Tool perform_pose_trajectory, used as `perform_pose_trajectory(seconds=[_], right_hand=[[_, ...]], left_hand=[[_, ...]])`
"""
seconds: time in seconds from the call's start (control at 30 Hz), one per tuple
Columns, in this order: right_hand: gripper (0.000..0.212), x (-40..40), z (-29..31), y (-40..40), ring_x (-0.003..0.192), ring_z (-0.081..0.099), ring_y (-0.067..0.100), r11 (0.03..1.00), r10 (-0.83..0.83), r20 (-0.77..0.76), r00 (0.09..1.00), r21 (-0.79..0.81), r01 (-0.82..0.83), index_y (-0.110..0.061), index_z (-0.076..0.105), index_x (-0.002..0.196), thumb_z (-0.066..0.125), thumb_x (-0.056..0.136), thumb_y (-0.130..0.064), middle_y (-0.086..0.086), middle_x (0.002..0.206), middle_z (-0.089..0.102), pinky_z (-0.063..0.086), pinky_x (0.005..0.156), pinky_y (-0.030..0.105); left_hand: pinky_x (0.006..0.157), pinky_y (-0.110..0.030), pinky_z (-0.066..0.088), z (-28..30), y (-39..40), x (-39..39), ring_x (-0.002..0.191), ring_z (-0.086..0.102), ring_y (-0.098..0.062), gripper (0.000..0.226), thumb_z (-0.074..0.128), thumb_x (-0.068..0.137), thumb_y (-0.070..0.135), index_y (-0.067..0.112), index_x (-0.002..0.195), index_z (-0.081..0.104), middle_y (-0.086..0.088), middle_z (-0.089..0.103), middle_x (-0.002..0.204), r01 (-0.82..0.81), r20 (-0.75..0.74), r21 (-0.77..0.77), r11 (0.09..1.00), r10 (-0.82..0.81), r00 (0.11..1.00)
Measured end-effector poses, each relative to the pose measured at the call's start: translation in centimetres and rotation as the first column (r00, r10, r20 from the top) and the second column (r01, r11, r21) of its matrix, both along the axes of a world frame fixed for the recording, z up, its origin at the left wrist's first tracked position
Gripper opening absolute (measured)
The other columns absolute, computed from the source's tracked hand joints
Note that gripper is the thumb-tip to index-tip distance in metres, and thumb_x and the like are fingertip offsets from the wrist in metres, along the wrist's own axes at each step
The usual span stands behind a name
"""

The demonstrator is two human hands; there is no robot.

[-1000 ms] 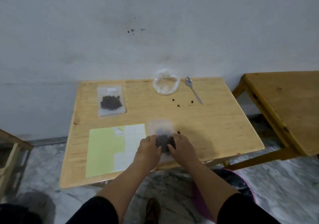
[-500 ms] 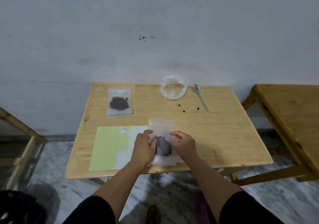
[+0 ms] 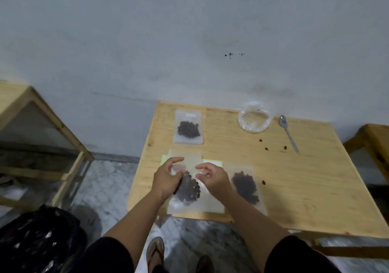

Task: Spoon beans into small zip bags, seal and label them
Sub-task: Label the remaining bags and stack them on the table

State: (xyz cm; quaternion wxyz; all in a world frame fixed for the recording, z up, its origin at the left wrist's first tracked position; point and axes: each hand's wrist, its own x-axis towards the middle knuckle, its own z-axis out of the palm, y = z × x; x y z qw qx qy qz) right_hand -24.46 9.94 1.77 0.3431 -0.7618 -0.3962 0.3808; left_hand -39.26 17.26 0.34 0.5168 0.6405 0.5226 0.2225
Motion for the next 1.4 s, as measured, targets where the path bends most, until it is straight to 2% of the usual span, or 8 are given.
perform_pose_trajectory(seconds=[0.13,0.23,0.3,0.57,0.77,0.9,1.1,1.4], right_hand=[[0.033,-1.7,-1.0,2.3,0.104,0.059,0.022,0.986,-0.135,0.144,0.98,-0.074,0.147,-0.011,0.063,0.118,0.058,0.086,-0.013,0.009,0.11,0.066,0.042,0.087,0.026],[0.012,-2.2,-1.9,3.8,0.087,0.052,0.026,0.982,-0.091,0.272,0.958,-0.136,0.131,-0.02,0.062,0.083,0.055,0.084,-0.01,0.013,0.086,0.055,0.036,0.075,0.029],[0.013,-2.5,-2.7,4.5,0.083,0.052,0.031,0.973,-0.122,0.31,0.943,-0.148,0.175,-0.005,0.061,0.074,0.054,0.084,-0.008,0.02,0.083,0.054,0.034,0.07,0.031],[0.027,-3.4,-4.1,5.8,0.103,0.056,0.026,0.932,-0.291,0.344,0.893,-0.107,0.345,-0.003,0.066,0.11,0.06,0.088,-0.016,0.014,0.109,0.059,0.039,0.087,0.024],[0.022,-3.8,-4.6,5.8,0.098,0.058,0.027,0.907,-0.346,0.365,0.864,-0.107,0.408,-0.002,0.067,0.104,0.059,0.09,-0.017,0.016,0.106,0.059,0.039,0.081,0.022],[0.015,-3.8,-4.5,6.1,0.093,0.056,0.025,0.898,-0.359,0.359,0.862,-0.118,0.423,-0.001,0.066,0.097,0.059,0.089,-0.013,0.015,0.105,0.057,0.036,0.077,0.021],[0.01,-3.8,-4.4,6.6,0.082,0.046,0.017,0.888,-0.372,0.347,0.861,-0.138,0.44,-0.003,0.062,0.089,0.053,0.09,-0.006,0.012,0.104,0.052,0.037,0.074,0.023],[0.015,-3.2,-3.3,5.6,0.077,0.052,0.02,0.896,-0.381,0.317,0.869,-0.104,0.431,-0.009,0.052,0.08,0.046,0.088,0.003,0.004,0.082,0.056,0.031,0.052,0.017]], left_hand=[[0.086,-0.022,0.04,-0.9,2.5,-2.9,0.109,0.051,-0.01,0.033,0.066,0.085,0.015,0.037,0.108,0.06,0.013,0.059,0.11,-0.031,0.0,-0.022,0.999,0.031,1.0],[0.085,-0.02,0.039,-1.6,4.3,-4.3,0.108,0.051,-0.01,0.033,0.066,0.085,0.014,0.039,0.105,0.059,0.011,0.059,0.11,-0.033,0.004,-0.037,0.999,0.033,0.999],[0.087,-0.019,0.037,-2.1,5.3,-4.9,0.108,0.051,-0.009,0.032,0.066,0.085,0.013,0.037,0.105,0.059,0.011,0.06,0.111,-0.019,0.005,-0.047,0.999,0.02,1.0],[0.091,-0.018,0.038,-3.0,7.6,-5.7,0.11,0.052,-0.008,0.034,0.065,0.085,0.01,0.034,0.109,0.06,0.011,0.06,0.116,0.033,-0.01,-0.092,0.995,-0.034,0.999],[0.076,-0.015,0.046,-3.4,8.4,-5.6,0.099,0.06,-0.011,0.029,0.067,0.086,0.016,0.039,0.103,0.061,0.008,0.064,0.111,0.05,0.015,-0.125,0.991,-0.049,0.999],[0.088,-0.039,0.054,-3.3,8.5,-5.3,0.097,0.065,-0.023,0.028,0.069,0.085,0.019,0.04,0.102,0.062,-0.001,0.068,0.108,0.051,0.066,-0.196,0.979,-0.039,0.997],[0.065,-0.012,0.051,-2.9,8.5,-5.0,0.083,0.065,-0.013,0.031,0.067,0.086,0.013,0.039,0.1,0.062,0.0,0.068,0.104,0.061,0.095,-0.225,0.972,-0.04,0.995],[0.088,-0.026,0.049,-2.7,8.8,-4.9,0.099,0.058,-0.011,0.032,0.067,0.086,0.017,0.039,0.107,0.061,0.01,0.061,0.109,0.081,0.066,-0.182,0.98,-0.07,0.995]])
